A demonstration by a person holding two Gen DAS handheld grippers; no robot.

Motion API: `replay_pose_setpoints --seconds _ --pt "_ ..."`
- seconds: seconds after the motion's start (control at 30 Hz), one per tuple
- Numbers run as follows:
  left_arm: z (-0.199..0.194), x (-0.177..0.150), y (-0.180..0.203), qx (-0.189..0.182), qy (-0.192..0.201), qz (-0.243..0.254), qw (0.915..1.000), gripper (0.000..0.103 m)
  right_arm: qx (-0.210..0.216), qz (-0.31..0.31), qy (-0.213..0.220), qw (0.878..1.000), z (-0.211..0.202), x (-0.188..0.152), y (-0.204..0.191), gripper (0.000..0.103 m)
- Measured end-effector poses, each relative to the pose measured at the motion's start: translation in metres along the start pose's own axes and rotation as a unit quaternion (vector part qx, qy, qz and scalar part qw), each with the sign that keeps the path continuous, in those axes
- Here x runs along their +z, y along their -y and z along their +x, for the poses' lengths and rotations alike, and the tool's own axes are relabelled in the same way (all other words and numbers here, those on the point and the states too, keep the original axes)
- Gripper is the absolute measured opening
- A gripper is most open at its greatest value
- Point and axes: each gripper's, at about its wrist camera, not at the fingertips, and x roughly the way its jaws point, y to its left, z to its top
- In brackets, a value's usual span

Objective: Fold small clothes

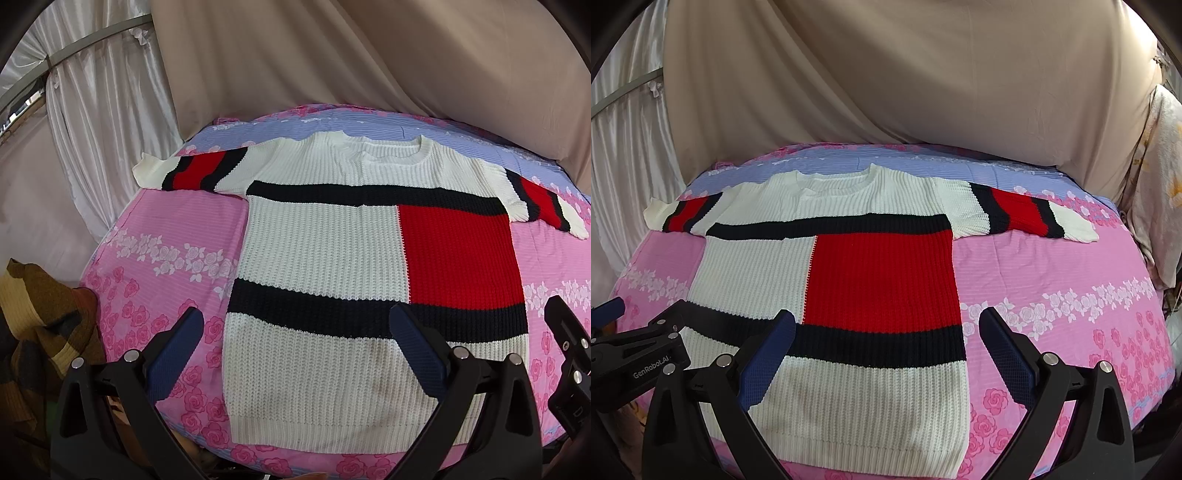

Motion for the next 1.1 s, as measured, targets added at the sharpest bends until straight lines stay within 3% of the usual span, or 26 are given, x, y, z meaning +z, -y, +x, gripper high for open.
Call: replay_pose_setpoints --seconds 1.1 --pt "-0.0032 0.0015 0.0041 0.0 0.0 0.002 1.0 0.098 0.002 0.001 0.0 1.0 -0.0002 0.0026 0.0019 0.098"
